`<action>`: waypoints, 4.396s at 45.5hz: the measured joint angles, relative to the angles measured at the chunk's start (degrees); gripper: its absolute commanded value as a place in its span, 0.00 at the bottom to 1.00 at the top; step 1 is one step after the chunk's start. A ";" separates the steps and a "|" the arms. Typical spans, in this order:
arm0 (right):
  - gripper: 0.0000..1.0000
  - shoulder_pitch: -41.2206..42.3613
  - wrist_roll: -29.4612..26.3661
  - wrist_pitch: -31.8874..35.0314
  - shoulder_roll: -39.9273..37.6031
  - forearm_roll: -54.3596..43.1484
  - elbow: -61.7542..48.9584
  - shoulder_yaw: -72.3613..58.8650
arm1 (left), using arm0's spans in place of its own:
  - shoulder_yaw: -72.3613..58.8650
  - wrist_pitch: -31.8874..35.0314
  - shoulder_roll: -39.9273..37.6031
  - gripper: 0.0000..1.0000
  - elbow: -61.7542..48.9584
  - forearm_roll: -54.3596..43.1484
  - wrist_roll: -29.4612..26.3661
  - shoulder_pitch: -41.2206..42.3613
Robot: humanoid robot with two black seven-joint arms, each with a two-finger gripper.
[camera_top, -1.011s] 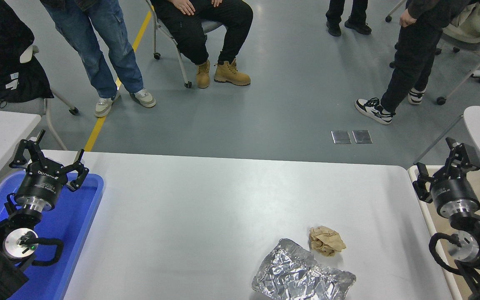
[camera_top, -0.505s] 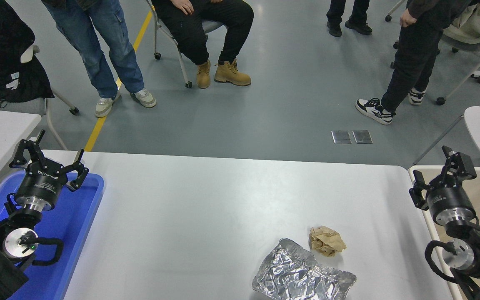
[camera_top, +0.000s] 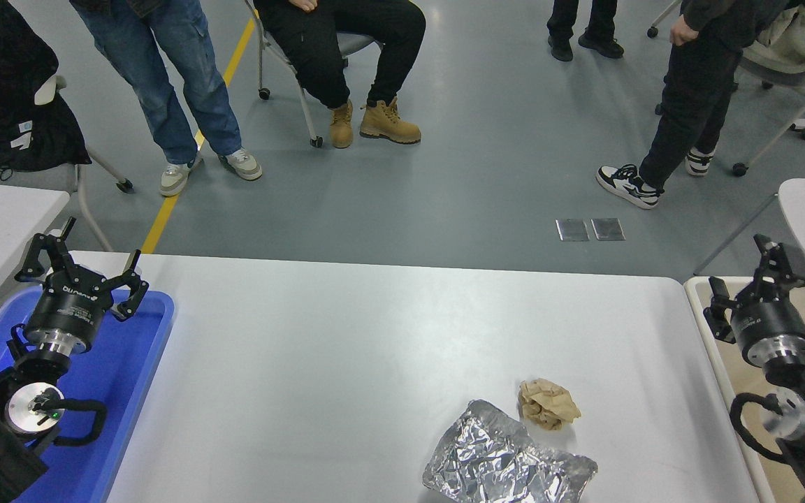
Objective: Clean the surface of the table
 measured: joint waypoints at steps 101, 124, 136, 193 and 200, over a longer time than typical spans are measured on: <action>0.99 51.83 0.06 28.84 -4.43 -59.31 20.14 -76.21 | 0.00 0.00 0.00 1.00 0.00 0.00 0.00 0.00; 0.99 47.26 0.07 31.98 -4.17 -66.99 25.08 -75.89 | 0.00 0.00 0.00 1.00 0.00 0.00 0.00 0.00; 0.99 45.21 0.07 31.86 -3.17 -67.89 26.01 -74.78 | 0.00 0.00 0.00 1.00 0.00 0.00 0.00 0.00; 0.89 35.10 0.06 29.55 3.07 -68.37 21.48 -67.85 | 0.00 0.00 -0.01 1.00 0.00 0.00 0.00 0.01; 0.86 34.43 0.06 28.75 3.07 -68.41 21.05 -67.82 | 0.00 0.00 -0.01 1.00 0.00 0.00 0.00 0.01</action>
